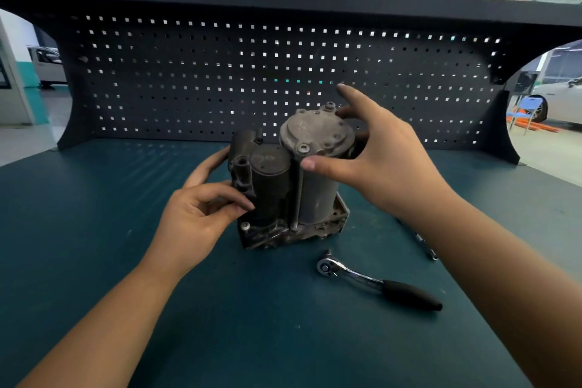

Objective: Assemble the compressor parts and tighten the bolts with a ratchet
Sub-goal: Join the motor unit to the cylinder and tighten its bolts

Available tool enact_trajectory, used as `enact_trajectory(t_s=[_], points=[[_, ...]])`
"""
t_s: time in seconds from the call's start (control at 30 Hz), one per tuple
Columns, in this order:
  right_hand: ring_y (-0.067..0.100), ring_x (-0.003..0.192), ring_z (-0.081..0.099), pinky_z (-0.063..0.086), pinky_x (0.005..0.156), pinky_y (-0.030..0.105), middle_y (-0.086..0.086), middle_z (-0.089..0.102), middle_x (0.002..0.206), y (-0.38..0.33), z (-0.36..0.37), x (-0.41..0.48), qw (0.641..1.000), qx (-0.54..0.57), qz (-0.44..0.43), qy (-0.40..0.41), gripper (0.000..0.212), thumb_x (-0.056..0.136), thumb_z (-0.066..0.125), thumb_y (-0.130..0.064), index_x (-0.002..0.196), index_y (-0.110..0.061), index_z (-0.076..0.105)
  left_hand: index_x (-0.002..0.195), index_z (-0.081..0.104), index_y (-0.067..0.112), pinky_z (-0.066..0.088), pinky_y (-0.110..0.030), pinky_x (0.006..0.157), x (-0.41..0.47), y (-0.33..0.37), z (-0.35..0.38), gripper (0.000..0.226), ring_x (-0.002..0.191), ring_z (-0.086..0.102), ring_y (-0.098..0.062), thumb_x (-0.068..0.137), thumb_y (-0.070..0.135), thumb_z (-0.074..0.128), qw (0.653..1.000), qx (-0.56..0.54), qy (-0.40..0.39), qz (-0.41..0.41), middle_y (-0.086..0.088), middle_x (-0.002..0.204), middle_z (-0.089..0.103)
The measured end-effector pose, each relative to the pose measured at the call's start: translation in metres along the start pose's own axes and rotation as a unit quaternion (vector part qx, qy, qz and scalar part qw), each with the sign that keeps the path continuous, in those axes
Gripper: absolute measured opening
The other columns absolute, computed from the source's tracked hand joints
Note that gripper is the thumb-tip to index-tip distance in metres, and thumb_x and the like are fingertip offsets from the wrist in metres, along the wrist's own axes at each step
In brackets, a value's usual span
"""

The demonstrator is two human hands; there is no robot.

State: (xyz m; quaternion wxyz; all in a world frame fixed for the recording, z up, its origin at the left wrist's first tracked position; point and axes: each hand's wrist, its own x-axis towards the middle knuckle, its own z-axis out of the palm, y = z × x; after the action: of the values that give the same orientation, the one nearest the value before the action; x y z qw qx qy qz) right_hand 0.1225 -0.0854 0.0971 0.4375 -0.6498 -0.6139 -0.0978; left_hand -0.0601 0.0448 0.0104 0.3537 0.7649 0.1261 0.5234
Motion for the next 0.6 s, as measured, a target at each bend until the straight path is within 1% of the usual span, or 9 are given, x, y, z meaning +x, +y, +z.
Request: enact_trajectory(t_s=[0.07, 0.13, 0.23, 0.33, 0.43, 0.47, 0.5, 0.53, 0.6], points=[[0.014, 0.122, 0.048, 0.039, 0.102, 0.031, -0.005, 0.049, 0.137, -0.004, 0.002, -0.002, 1.000, 0.000, 0.002, 0.004, 0.103, 0.062, 0.074, -0.054, 0.147, -0.024, 0.025, 0.065, 0.072, 0.034, 0.045, -0.007, 0.081, -0.001, 0.001, -0.003, 0.046, 0.105, 0.054, 0.014, 0.077, -0.010, 0.063, 1.000, 0.020, -0.004, -0.003, 0.014, 0.138, 0.040], [0.013, 0.125, 0.046, 0.035, 0.098, 0.023, -0.006, 0.046, 0.140, -0.005, 0.002, -0.001, 1.000, 0.006, 0.008, -0.002, 0.102, 0.065, 0.075, -0.051, 0.148, -0.024, 0.024, 0.064, 0.071, 0.032, 0.045, -0.006, 0.081, -0.002, 0.002, -0.003, 0.046, 0.108, 0.051, 0.016, 0.077, -0.012, 0.063, 1.000, 0.026, -0.004, -0.001, 0.008, 0.139, 0.041], [0.010, 0.124, 0.045, 0.031, 0.091, 0.017, -0.008, 0.046, 0.140, -0.005, 0.002, -0.002, 1.000, 0.017, 0.019, -0.017, 0.101, 0.065, 0.075, -0.050, 0.148, -0.027, 0.022, 0.067, 0.071, 0.028, 0.045, -0.007, 0.082, -0.005, 0.006, -0.004, 0.041, 0.116, 0.049, 0.011, 0.075, -0.011, 0.065, 1.000, 0.019, -0.004, -0.009, 0.008, 0.140, 0.041], [0.010, 0.126, 0.045, 0.032, 0.094, 0.019, -0.009, 0.045, 0.141, -0.003, 0.001, -0.006, 0.999, 0.037, 0.026, -0.026, 0.103, 0.061, 0.074, -0.053, 0.147, -0.029, 0.024, 0.069, 0.071, 0.023, 0.045, -0.011, 0.088, -0.007, 0.012, -0.006, 0.033, 0.119, 0.047, 0.009, 0.074, -0.009, 0.067, 1.000, 0.012, -0.010, -0.011, 0.011, 0.139, 0.041], [0.007, 0.126, 0.044, 0.032, 0.095, 0.018, -0.011, 0.044, 0.142, -0.002, 0.000, -0.013, 0.998, 0.048, 0.031, -0.028, 0.108, 0.055, 0.072, -0.058, 0.147, -0.029, 0.025, 0.071, 0.070, 0.026, 0.043, -0.021, 0.099, -0.012, 0.020, -0.006, 0.033, 0.120, 0.050, 0.000, 0.076, -0.007, 0.069, 1.000, 0.015, -0.002, -0.003, 0.012, 0.137, 0.042], [0.005, 0.125, 0.043, 0.031, 0.095, 0.016, -0.012, 0.044, 0.141, -0.002, 0.001, -0.016, 0.998, 0.046, 0.029, -0.026, 0.108, 0.054, 0.072, -0.058, 0.147, -0.029, 0.025, 0.074, 0.068, 0.027, 0.042, -0.026, 0.102, -0.015, 0.023, -0.006, 0.026, 0.122, 0.049, -0.002, 0.075, 0.001, 0.072, 1.000, 0.021, 0.002, -0.001, 0.013, 0.136, 0.041], [0.002, 0.124, 0.042, 0.030, 0.094, 0.015, -0.014, 0.044, 0.140, -0.003, 0.001, -0.019, 0.999, 0.042, 0.025, -0.023, 0.108, 0.054, 0.072, -0.058, 0.147, -0.029, 0.026, 0.075, 0.065, 0.029, 0.040, -0.029, 0.103, -0.018, 0.027, -0.004, 0.017, 0.124, 0.046, -0.002, 0.073, 0.015, 0.074, 0.999, 0.041, 0.004, -0.001, 0.015, 0.134, 0.040], [-0.001, 0.123, 0.040, 0.030, 0.095, 0.015, -0.015, 0.044, 0.139, -0.004, 0.002, -0.022, 0.999, 0.040, 0.020, -0.021, 0.106, 0.054, 0.072, -0.058, 0.146, -0.029, 0.027, 0.075, 0.061, 0.029, 0.038, -0.030, 0.103, -0.020, 0.031, -0.003, 0.013, 0.126, 0.043, -0.001, 0.069, 0.029, 0.073, 0.997, 0.074, 0.010, -0.001, 0.018, 0.131, 0.040], [0.000, 0.123, 0.040, 0.033, 0.098, 0.018, -0.015, 0.045, 0.138, -0.005, 0.003, -0.027, 0.999, 0.037, 0.014, -0.019, 0.104, 0.057, 0.073, -0.057, 0.146, -0.027, 0.028, 0.069, 0.051, 0.029, 0.035, -0.022, 0.099, -0.024, 0.038, 0.002, 0.031, 0.123, 0.041, 0.004, 0.062, 0.047, 0.075, 0.988, 0.146, 0.043, 0.007, 0.021, 0.124, 0.041]])
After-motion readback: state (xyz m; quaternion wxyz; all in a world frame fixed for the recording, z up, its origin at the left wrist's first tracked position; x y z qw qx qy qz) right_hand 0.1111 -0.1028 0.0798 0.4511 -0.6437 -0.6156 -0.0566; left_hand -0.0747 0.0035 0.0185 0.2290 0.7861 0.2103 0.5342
